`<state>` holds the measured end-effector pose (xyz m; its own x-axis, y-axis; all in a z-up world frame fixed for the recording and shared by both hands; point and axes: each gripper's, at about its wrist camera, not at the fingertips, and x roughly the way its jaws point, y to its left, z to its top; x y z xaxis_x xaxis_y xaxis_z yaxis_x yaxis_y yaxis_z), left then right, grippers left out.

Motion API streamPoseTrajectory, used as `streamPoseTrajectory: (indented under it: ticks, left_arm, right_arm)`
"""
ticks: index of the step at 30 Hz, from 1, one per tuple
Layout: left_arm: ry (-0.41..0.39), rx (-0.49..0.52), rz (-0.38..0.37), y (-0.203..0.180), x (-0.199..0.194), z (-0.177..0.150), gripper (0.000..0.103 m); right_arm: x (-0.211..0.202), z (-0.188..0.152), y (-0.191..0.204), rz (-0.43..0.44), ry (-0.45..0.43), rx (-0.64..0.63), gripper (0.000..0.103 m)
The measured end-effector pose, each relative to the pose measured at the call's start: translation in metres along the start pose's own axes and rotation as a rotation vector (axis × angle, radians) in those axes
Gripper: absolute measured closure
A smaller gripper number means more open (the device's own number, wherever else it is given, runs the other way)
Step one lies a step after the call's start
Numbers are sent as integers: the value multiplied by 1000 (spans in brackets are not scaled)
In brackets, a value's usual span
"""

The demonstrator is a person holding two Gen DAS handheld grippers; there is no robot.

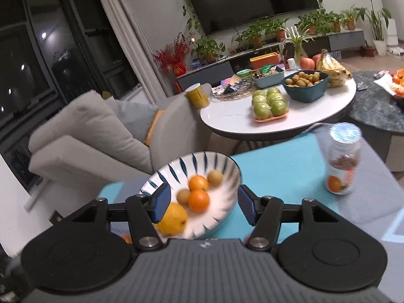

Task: Organize fruits
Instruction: 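Carry the lemon into the striped bowl and open the right tool, then grasp a small green oval fruit on the mat with the right tool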

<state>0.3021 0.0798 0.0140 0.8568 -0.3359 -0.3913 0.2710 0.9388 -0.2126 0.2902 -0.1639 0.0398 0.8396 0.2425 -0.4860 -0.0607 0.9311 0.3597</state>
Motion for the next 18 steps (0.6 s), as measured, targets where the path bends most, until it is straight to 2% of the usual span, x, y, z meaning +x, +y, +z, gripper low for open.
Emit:
streamPoseTrajectory:
  ticks: [8,18]
  left_arm:
    - [14,24,18,0,-19,-9,35]
    - [30,23,32,2,-37,-19,34]
  right_arm:
    - [-15,-29,8,-30,43,-103,42]
    - [-30,-83,30,12,142,-259,41]
